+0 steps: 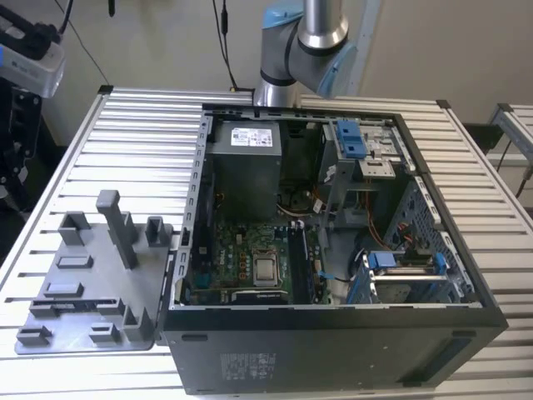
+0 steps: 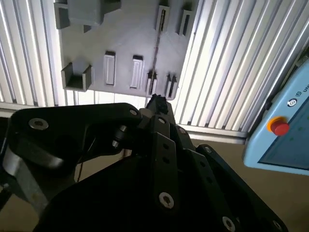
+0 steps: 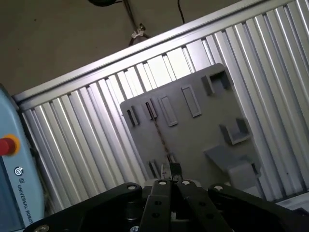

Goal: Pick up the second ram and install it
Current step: 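Pick up the second ram and move it above second insertion slot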

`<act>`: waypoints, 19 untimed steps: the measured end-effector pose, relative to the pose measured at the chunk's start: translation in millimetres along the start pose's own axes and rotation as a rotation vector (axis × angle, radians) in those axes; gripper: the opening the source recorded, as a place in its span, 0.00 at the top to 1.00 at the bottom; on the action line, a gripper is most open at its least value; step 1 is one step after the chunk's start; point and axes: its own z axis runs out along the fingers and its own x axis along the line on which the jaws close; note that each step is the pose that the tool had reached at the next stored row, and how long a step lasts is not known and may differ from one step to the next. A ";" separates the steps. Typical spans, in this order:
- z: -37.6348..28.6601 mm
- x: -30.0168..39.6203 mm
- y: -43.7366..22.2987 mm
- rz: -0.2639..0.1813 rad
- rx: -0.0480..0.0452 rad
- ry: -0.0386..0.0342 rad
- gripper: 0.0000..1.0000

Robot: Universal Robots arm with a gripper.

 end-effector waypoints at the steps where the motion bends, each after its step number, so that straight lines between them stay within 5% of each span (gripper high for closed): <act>1: 0.0 0.0 0.0 -0.007 0.0001 0.0000 0.89; 11: 0.1 0.0 0.1 -0.082 -0.0012 -0.0045 0.89; 19: 0.1 0.0 0.1 -0.084 -0.0016 -0.0061 0.89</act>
